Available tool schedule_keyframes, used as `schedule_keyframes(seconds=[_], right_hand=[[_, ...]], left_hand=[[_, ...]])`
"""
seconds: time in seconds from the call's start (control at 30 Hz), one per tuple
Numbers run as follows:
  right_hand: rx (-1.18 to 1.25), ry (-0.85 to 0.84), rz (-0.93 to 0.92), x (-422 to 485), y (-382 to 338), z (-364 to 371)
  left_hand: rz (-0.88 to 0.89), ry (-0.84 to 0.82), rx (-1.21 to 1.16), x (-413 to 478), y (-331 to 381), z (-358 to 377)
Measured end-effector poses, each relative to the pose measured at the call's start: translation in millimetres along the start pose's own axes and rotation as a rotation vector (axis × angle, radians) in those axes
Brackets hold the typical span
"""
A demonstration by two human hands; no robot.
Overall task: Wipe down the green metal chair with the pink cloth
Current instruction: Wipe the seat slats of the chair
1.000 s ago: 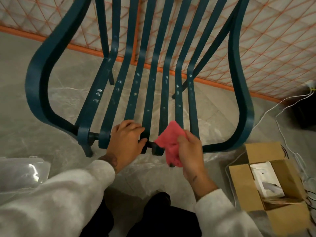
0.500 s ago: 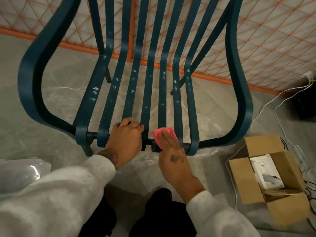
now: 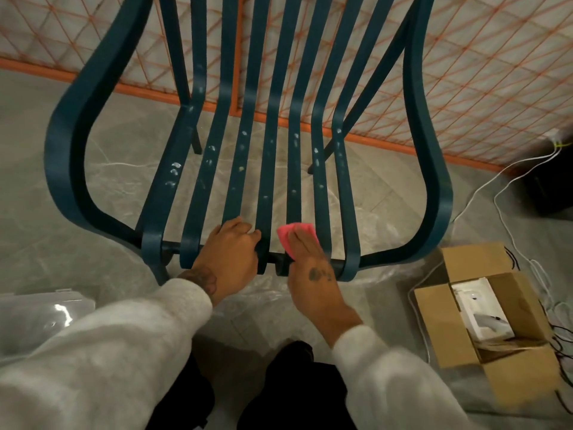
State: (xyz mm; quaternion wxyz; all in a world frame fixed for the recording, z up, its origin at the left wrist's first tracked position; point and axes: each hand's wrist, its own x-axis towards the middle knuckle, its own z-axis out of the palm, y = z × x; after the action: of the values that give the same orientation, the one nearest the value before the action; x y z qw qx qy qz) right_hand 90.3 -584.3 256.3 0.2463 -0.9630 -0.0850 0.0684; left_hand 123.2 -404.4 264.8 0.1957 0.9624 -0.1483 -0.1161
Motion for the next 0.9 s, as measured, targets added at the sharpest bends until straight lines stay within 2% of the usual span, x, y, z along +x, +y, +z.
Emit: schedule_keyframes(seconds=[0.03, 0.1, 0.2, 0.23, 0.3, 0.33, 0.43, 0.5, 0.67, 0.73, 0.77, 0.83, 0.87, 0.9], right_hand=[[0.091, -0.030, 0.001, -14.3, 2.9, -5.7], [0.381, -0.116, 0.161, -34.0, 6.3, -32.9], [0.537, 0.009, 0.452, -28.9, 34.5, -69.3], [0.541, 0.091, 0.484, -21.1, 41.4, -76.9], [0.439, 0.198, 0.420, 0.6, 47.9, -84.6], [0.363, 0.187, 0.385, 13.7, 47.3, -84.6], [0.243, -0.010, 0.273, 41.7, 47.2, -68.1], [0.056, -0.115, 0.200, 39.6, 49.3, -45.4], [-0.029, 0.149, 0.036, -20.5, 47.0, -16.1], [-0.045, 0.104, 0.024, -39.9, 43.3, -18.1], [0.003, 0.032, 0.098, -43.0, 37.9, -26.2], [0.211, -0.086, 0.375, -39.2, 26.1, -48.1], [0.325, -0.062, 0.496, -32.8, 24.4, -59.7], [0.328, 0.009, 0.537, -22.8, 23.0, -72.0]], left_hand=[[-0.002, 0.017, 0.001, 1.2, 1.9, 0.1], [-0.005, 0.038, 0.003, 3.5, 6.2, 1.4], [0.005, 0.112, -0.023, 6.4, 13.1, 5.2], [0.029, 0.133, -0.034, 7.5, 18.4, 7.0], [0.107, 0.120, -0.058, 7.9, 31.3, 9.4], [0.149, 0.101, -0.066, 8.8, 37.7, 11.3], [0.171, 0.022, -0.026, 11.8, 49.8, 15.7], [0.162, 0.019, -0.024, 14.2, 51.4, 15.6], [0.154, -0.029, -0.037, 21.7, 48.6, 7.9], [0.142, -0.023, -0.056, 25.8, 50.7, 6.8], [0.133, -0.020, -0.061, 26.1, 51.7, 6.6], [0.129, -0.026, -0.072, 25.1, 51.6, 7.4], [0.135, -0.035, -0.072, 23.6, 50.4, 7.9], [0.141, -0.051, -0.064, 22.2, 49.1, 6.8]])
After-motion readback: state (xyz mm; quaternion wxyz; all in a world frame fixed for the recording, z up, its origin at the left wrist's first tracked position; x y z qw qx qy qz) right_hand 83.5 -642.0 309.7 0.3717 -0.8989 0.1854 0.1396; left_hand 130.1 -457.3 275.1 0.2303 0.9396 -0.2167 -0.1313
